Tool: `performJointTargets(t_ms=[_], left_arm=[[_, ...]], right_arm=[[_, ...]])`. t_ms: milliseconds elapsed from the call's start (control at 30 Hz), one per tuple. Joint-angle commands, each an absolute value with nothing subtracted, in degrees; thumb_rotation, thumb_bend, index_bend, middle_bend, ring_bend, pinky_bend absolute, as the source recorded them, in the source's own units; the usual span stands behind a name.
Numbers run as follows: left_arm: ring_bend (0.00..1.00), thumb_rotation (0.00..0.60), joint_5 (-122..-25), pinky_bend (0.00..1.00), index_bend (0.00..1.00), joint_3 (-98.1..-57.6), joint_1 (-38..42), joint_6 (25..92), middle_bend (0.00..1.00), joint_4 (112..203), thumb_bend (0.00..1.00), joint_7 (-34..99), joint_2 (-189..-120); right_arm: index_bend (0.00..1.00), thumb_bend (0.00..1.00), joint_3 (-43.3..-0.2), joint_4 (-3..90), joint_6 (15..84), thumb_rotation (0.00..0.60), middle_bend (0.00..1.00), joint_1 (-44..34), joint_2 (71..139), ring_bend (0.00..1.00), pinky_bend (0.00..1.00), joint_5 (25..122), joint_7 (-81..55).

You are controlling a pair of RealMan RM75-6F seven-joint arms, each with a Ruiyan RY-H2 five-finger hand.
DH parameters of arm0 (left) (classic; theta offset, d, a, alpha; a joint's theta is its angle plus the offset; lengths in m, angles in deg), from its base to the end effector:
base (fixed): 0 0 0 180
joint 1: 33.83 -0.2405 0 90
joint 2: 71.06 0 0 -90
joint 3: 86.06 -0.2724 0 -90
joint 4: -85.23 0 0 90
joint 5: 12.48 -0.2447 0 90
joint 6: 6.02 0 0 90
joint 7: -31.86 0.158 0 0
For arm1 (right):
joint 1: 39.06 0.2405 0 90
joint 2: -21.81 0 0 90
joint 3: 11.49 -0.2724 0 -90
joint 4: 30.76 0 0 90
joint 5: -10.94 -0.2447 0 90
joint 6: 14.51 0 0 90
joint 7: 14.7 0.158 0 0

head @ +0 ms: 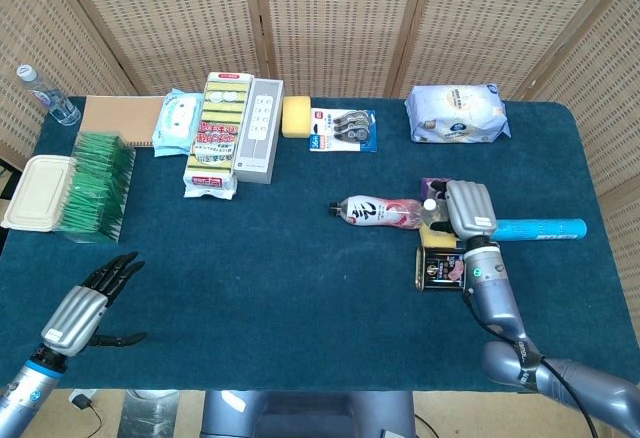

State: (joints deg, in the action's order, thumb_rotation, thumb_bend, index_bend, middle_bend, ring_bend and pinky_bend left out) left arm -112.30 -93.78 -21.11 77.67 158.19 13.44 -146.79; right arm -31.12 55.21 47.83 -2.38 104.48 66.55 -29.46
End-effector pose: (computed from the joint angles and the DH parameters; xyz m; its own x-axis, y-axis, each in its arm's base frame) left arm -0.3464 0.1998 0.0519 0.2896 0.2298 0.9292 0.9202 -0.3339 -0.2042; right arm -0.1957 -0.4120 0.0355 0.2311 -0.0727 0.9702 -0.9712 -0.0768 0.2256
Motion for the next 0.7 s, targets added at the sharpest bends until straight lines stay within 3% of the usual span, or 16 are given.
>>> performJointTargets(t_ms=[33,700], left_arm=[[0.03,0.442,-112.3,0.14,0.01,-93.8,-21.1,77.6,0.0,158.2,0.0,13.4,-146.8],[0.03,0.438,-113.0,0.14,0.01,-94.0,-21.2,78.4,0.0,158.1,0.0,12.9,-146.8]], right_arm=[[0.66,0.46,-31.9,56.1,48.3,0.6,0.83,-2.4,104.0,0.96,1.0,66.9,-28.2],[0.74,0.48,-35.1,65.6,52.0,0.6,0.89,-3.3,97.8,1.0,1.0,65.7,-27.2]])
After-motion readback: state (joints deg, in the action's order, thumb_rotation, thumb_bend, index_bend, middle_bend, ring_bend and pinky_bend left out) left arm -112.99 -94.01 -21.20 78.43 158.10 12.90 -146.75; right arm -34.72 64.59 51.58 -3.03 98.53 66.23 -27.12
